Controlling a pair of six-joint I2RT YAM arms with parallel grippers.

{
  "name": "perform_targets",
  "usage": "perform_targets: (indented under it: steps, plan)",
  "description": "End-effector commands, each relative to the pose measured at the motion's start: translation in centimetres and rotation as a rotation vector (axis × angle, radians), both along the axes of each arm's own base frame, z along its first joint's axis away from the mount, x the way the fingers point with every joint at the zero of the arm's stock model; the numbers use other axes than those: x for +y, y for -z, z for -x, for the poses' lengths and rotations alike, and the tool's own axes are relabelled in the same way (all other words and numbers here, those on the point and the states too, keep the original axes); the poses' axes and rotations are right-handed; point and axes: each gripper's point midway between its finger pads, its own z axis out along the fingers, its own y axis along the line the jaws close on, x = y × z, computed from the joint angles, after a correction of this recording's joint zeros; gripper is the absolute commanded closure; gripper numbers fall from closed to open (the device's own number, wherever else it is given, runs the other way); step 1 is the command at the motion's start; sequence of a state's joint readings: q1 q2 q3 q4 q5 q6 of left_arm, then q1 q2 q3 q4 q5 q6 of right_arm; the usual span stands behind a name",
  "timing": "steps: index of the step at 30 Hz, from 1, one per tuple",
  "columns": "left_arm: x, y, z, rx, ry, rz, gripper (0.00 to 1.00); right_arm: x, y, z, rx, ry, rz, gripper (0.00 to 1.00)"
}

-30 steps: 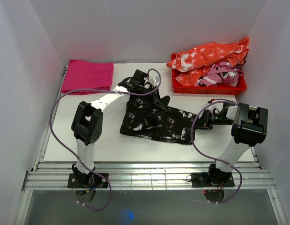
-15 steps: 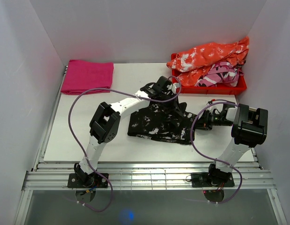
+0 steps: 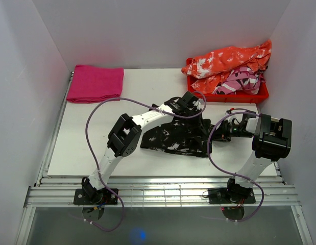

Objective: Fold and stack the trousers
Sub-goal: Fold the trousers

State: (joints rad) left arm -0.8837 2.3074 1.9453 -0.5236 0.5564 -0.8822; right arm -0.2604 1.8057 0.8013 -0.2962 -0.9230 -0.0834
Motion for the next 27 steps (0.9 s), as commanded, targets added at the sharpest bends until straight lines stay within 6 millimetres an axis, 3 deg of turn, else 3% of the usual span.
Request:
perform_targets:
  steps: [1, 4, 15, 21, 27]
  plan:
    - [-2.6, -4.3, 0.2, -0.039, 0.005, 0.109, 1.0, 0.4, 0.2, 0.4, -0.017, -0.019, 0.026, 0.92]
    - [-3.3, -4.6, -0.2, -0.045, -0.007, 0.121, 1.0, 0.5, 0.2, 0.4, -0.021, -0.02, 0.027, 0.92]
    - [-4.5, -1.2, -0.5, 0.008, -0.049, 0.095, 1.0, 0.8, 0.0, 0.5, -0.019, -0.024, 0.011, 0.92]
    - [-5.6, -1.4, -0.5, 0.02, -0.048, 0.136, 1.0, 0.9, 0.1, 0.5, -0.015, -0.025, 0.005, 0.92]
    - [-5.2, 0.7, -0.8, 0.015, -0.073, 0.095, 1.0, 0.9, 0.0, 0.5, -0.015, -0.029, 0.011, 0.92]
